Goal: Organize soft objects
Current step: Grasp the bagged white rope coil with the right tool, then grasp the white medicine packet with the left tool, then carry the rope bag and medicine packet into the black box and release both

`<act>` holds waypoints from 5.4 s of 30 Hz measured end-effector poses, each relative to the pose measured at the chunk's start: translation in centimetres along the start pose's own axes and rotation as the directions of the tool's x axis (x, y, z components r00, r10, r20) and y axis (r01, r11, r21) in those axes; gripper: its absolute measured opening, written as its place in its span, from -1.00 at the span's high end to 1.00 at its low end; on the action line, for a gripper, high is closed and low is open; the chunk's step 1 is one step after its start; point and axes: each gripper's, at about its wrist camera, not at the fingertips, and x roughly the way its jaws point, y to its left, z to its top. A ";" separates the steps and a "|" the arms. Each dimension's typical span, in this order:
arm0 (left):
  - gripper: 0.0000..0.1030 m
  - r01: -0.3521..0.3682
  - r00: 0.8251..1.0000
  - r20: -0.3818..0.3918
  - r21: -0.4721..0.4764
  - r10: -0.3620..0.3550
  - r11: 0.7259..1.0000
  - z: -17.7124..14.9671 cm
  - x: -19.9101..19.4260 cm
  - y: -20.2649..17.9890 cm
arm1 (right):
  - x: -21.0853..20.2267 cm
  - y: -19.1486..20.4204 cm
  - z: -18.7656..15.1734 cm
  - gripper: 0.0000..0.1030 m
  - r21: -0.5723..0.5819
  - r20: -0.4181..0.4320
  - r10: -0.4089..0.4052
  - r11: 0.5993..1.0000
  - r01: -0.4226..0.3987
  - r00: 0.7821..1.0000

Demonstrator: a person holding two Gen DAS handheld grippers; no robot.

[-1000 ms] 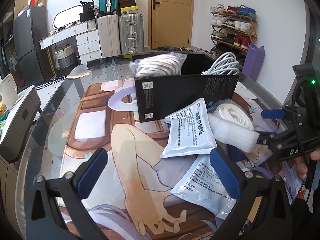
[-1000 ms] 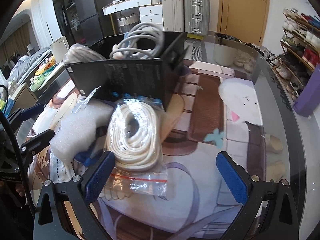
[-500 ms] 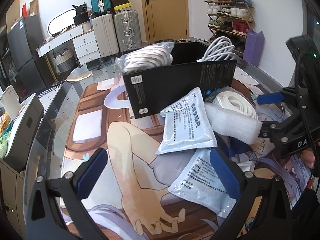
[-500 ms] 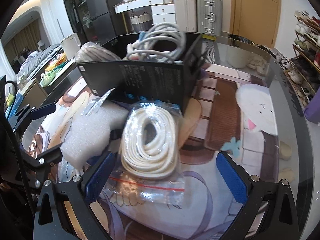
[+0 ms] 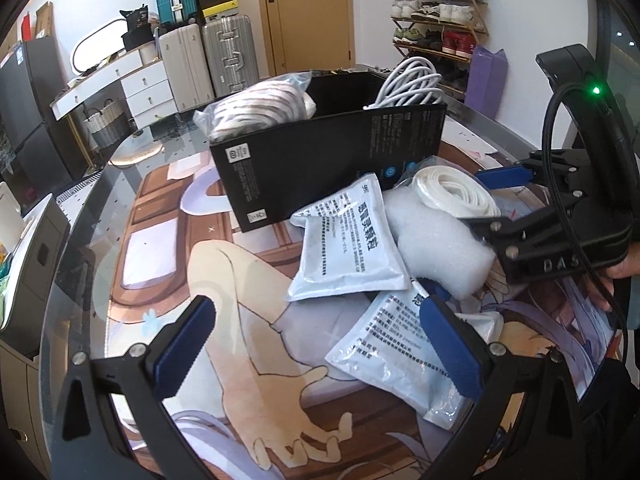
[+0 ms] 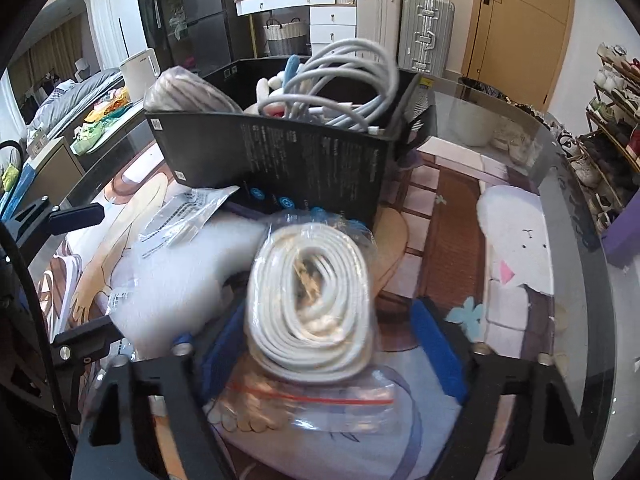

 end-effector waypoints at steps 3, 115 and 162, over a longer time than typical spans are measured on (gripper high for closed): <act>-0.99 0.021 1.000 -0.001 0.005 -0.021 1.000 0.0 -0.1 0.0 | -0.4 -0.6 -0.1 -0.26 -0.003 0.006 0.002 1.000 -0.002 1.000; -0.04 0.053 0.936 0.352 -0.123 -0.007 0.991 6.1 -7.7 4.1 | -14.7 -1.7 -1.8 0.15 0.043 0.529 0.149 0.979 -0.202 0.836; -0.05 -0.027 0.963 0.264 -0.132 0.061 0.991 13.0 0.0 6.4 | -11.6 -2.9 8.0 0.14 0.100 0.476 0.155 0.968 -0.229 0.866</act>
